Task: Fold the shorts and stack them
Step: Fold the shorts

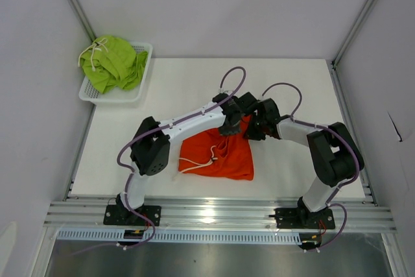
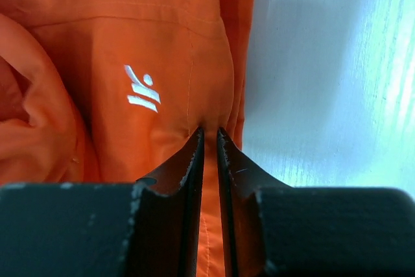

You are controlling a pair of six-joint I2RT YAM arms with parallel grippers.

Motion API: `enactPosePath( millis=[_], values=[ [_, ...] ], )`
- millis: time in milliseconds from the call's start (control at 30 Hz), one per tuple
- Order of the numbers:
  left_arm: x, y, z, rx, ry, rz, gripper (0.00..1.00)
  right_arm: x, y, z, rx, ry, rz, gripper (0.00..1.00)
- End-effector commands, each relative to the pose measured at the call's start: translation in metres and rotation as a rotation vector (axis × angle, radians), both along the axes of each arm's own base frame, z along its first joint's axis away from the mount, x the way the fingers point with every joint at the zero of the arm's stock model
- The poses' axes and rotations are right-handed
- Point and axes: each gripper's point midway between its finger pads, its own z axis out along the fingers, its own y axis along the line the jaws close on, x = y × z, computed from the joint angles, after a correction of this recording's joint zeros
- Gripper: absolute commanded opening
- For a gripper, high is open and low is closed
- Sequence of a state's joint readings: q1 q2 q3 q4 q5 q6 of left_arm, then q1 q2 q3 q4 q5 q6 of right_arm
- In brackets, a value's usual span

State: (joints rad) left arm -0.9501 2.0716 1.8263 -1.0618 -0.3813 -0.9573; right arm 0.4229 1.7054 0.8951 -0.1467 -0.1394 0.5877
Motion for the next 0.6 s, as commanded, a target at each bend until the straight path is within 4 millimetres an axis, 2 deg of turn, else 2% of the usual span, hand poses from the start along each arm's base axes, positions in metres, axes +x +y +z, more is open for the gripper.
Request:
enactPosePath(
  millis=[0, 133, 267, 400, 567],
  values=[
    [0.018, -0.024, 0.018, -0.093, -0.063, 0.072, 0.0, -0.018, -0.011, -0.026, -0.042, 0.062, -0.002, 0.16],
    [0.029, -0.019, 0.014, -0.049, -0.045, 0.085, 0.0, -0.021, -0.015, -0.022, -0.046, 0.055, -0.012, 0.15],
    [0.035, 0.001, 0.017, -0.008, -0.05, 0.11, 0.0, -0.021, -0.026, -0.016, -0.096, 0.03, -0.021, 0.14],
    [0.034, -0.004, 0.012, -0.038, -0.045, 0.097, 0.0, -0.022, -0.037, -0.007, -0.135, 0.018, -0.044, 0.13],
    [0.035, -0.014, 0.003, -0.06, -0.028, 0.093, 0.0, -0.024, -0.04, 0.007, -0.129, -0.014, -0.06, 0.13]
  ],
)
